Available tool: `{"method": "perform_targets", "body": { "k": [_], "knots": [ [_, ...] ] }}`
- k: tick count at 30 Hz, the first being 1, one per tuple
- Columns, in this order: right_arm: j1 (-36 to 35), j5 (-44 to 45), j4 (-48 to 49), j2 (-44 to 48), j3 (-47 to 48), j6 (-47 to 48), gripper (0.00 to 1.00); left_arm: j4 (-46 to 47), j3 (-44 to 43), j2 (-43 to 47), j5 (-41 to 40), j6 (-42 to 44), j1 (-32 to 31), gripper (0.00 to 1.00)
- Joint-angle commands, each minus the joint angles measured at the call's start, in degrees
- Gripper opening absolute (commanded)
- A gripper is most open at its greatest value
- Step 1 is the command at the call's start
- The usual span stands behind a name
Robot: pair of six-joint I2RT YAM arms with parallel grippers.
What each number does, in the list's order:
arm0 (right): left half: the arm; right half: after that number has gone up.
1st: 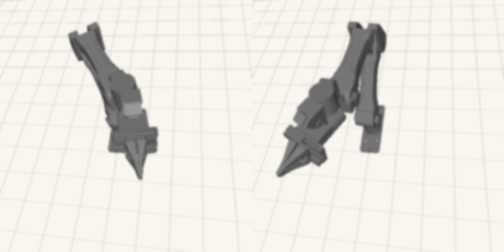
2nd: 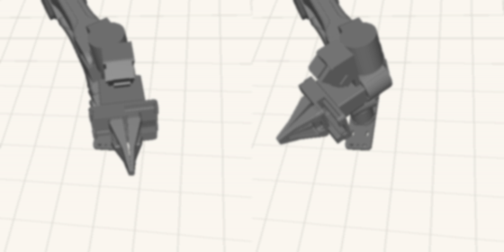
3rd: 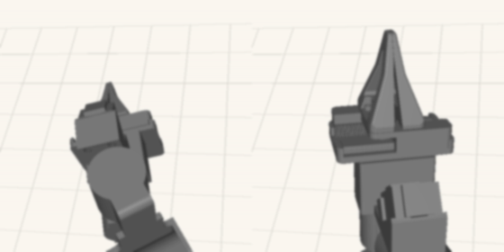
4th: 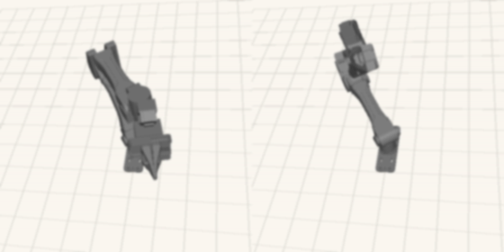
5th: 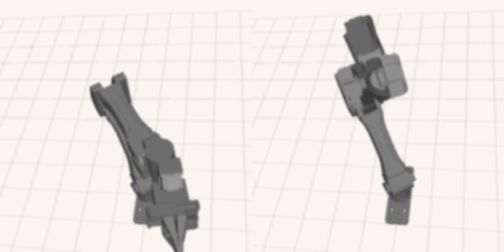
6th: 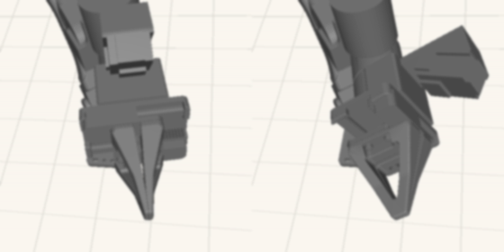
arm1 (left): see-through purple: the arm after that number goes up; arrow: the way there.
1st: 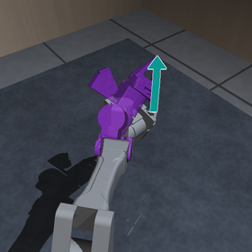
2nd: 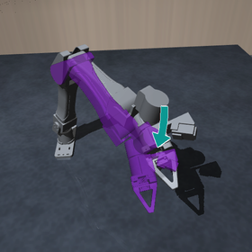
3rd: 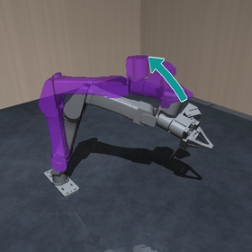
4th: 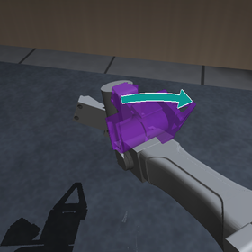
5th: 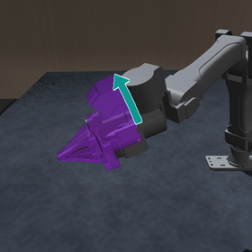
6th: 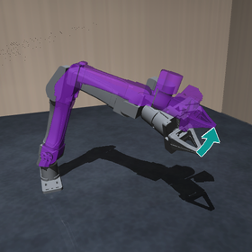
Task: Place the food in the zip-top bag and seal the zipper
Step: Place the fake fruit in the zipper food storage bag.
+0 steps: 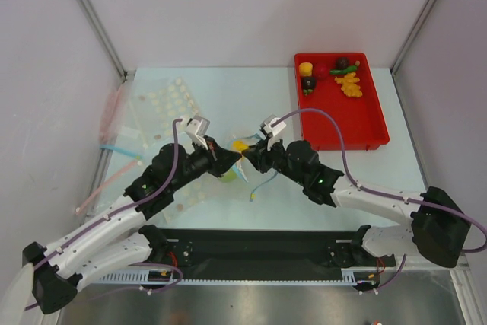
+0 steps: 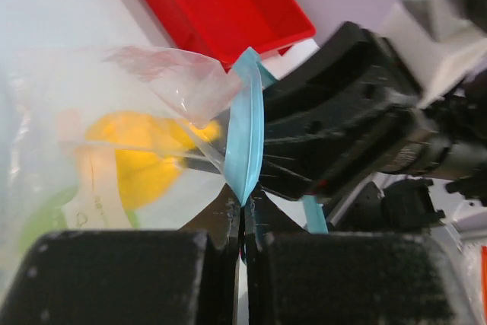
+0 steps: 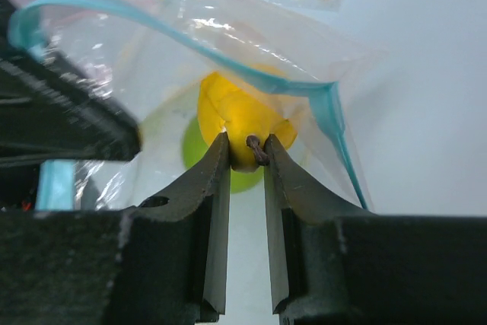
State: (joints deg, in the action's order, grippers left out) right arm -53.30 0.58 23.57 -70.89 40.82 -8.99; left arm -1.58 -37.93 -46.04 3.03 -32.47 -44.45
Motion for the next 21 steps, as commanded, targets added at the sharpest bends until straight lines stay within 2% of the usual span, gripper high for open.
{"method": "perform_targets", "body": {
  "k": [1,2,11,12,15,17,21],
  "knots": [
    [-0.6,8.9,4.7,-2.8,-0.1,0.6,0.00,6.0,0.4,-0.1,6.6,0.3,0.2,0.00],
    [-0.6,9.8,5.3,-4.7,0.0,0.6,0.00,6.4,0.8,-0.4,6.8,0.1,0.2,0.00],
    [-0.6,13.4,3.2,-9.4,2.6,-0.2,0.25,6.0,0.2,-2.4,6.5,-0.8,0.3,0.00],
    [-0.6,13.0,3.3,-9.1,2.4,-0.2,0.38,5.6,0.2,-2.4,6.1,-0.8,0.3,0.00],
    [-0.6,11.2,4.1,-7.9,1.8,-0.1,0.66,2.8,0.1,-1.7,1.1,-1.0,0.3,0.00],
    [-0.6,10.8,3.6,-6.7,1.5,0.0,0.68,-0.1,-0.7,-1.7,-4.7,-1.5,0.4,0.00],
    [-0.7,10.3,2.7,-2.4,0.4,0.6,0.70,-3.8,-1.8,-2.7,-8.3,-1.8,0.5,0.00]
  ]
}}
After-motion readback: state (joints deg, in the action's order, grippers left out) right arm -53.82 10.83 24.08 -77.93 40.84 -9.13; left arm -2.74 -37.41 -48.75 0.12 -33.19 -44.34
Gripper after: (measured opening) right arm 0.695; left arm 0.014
